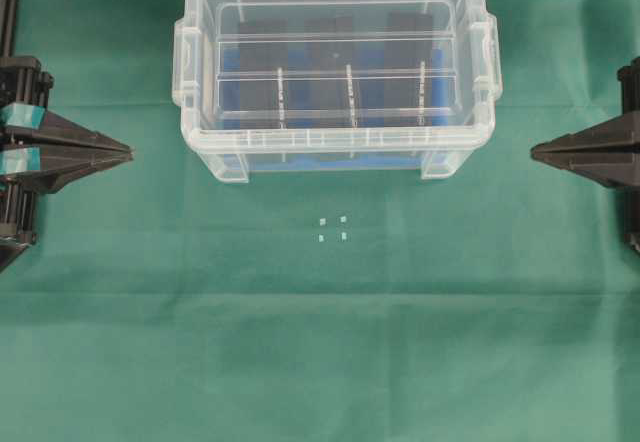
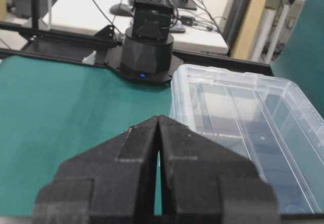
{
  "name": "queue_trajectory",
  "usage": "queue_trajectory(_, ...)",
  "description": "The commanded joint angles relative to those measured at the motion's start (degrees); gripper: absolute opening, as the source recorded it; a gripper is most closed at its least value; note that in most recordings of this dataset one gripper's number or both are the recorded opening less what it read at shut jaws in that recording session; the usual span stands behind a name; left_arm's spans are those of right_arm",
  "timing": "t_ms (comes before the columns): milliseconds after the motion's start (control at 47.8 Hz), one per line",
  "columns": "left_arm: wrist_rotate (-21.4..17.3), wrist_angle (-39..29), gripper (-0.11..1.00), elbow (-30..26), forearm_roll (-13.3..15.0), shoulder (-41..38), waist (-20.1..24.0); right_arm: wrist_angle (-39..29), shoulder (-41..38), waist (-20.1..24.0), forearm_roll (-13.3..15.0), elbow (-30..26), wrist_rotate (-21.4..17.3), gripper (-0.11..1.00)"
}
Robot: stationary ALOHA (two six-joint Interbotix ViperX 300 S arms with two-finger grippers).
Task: Clamp the lid of the box with both arms, then lift and open it.
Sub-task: 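Raise both grippers from rest toward the box's side handles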
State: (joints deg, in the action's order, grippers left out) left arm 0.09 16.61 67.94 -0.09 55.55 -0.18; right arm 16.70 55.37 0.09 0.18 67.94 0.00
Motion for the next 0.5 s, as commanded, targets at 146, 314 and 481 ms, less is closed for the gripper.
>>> queue_trajectory(146, -0.9, -1.7, 0.01, -2.3, -0.8, 1.1, 0.0, -3.0, -0.4, 0.0, 0.1, -2.5, 0.2, 0.00)
queue_trajectory(314, -0.8, -4.7, 0.01, -2.6, -0.8, 2.7, 0.3, -7.4, 0.1, 0.0, 0.2, -4.1, 0.2, 0.00)
queue_trajectory(481, -1.0, -5.6, 0.01, -3.5, -0.8, 2.8, 3.1, -9.6, -0.2, -2.6, 0.2, -5.7, 0.4, 0.00)
